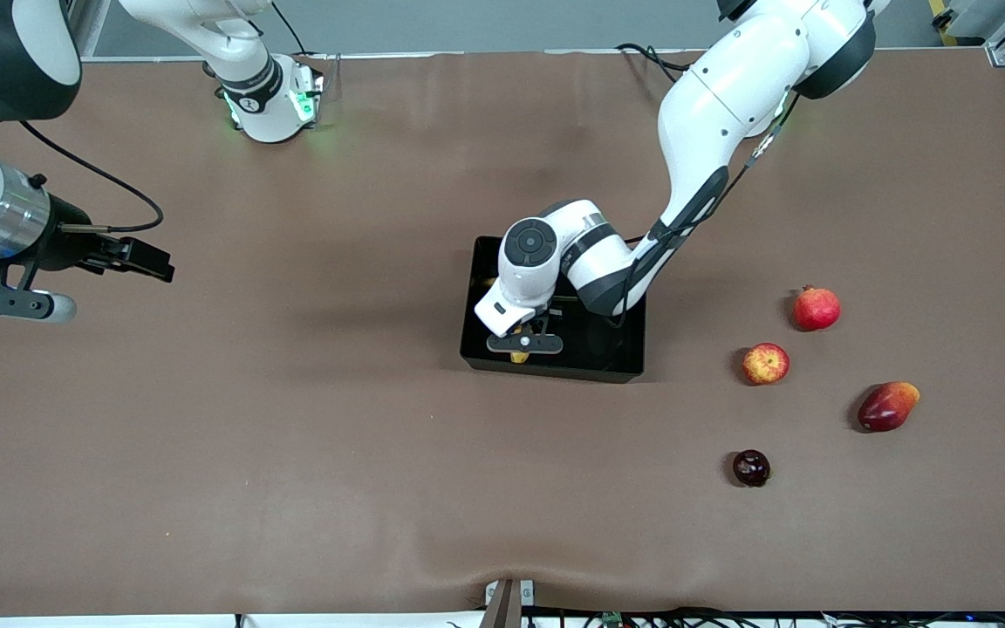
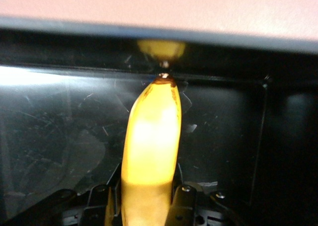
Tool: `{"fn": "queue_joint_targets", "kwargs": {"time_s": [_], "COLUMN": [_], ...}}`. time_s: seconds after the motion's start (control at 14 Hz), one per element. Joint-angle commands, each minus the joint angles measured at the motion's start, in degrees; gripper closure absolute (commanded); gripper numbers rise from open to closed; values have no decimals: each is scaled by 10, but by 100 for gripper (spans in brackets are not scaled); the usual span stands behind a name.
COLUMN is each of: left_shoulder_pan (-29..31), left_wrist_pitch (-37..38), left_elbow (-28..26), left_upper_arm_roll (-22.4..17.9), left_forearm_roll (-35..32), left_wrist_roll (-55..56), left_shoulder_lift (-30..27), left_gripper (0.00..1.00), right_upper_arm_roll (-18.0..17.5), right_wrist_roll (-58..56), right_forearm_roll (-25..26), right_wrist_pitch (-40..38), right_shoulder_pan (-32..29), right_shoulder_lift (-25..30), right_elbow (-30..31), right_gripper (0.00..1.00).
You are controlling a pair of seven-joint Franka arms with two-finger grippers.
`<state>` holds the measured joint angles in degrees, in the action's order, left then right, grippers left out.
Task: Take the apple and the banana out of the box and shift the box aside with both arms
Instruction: 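Lift the banana out and place it beside the plum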
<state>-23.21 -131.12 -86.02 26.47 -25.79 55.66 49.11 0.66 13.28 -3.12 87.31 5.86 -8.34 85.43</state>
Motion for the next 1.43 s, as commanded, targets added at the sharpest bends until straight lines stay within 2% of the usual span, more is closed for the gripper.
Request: {"fn": "queue_joint_targets", "kwargs": {"time_s": [0.0,0.43,0.65,1.0,1.36], "left_shoulder_pan": [-2,9,32,132,248], "left_wrist_pitch": [26,86,119,177,212], "left_elbow": [-1,-3,-4,-6,-7], "left_upper_arm_roll": [1,2,4,4,3], "left_forearm_roll": [-14,-4,35,131,134], "left_wrist_roll": [17,11,-15,-194,-383], "left_shoulder_lift": [-31,-109,-164,-230,-237], "left_gripper": [100,100,100,100,100], "right_upper_arm_roll": [1,1,1,1,1], "right_wrist_roll": [12,12,12,12,13], "right_forearm_roll": [-3,-3,-3,-3,-4], "right_wrist_pitch": [-3,-2,0,30,109], "right_shoulder_pan": [4,4,6,45,116], "right_shoulder_lift": [-10,-11,-14,-44,-101], "right_elbow": [-17,-17,-17,-17,-16], "right_gripper": [0,0,0,0,0]}}
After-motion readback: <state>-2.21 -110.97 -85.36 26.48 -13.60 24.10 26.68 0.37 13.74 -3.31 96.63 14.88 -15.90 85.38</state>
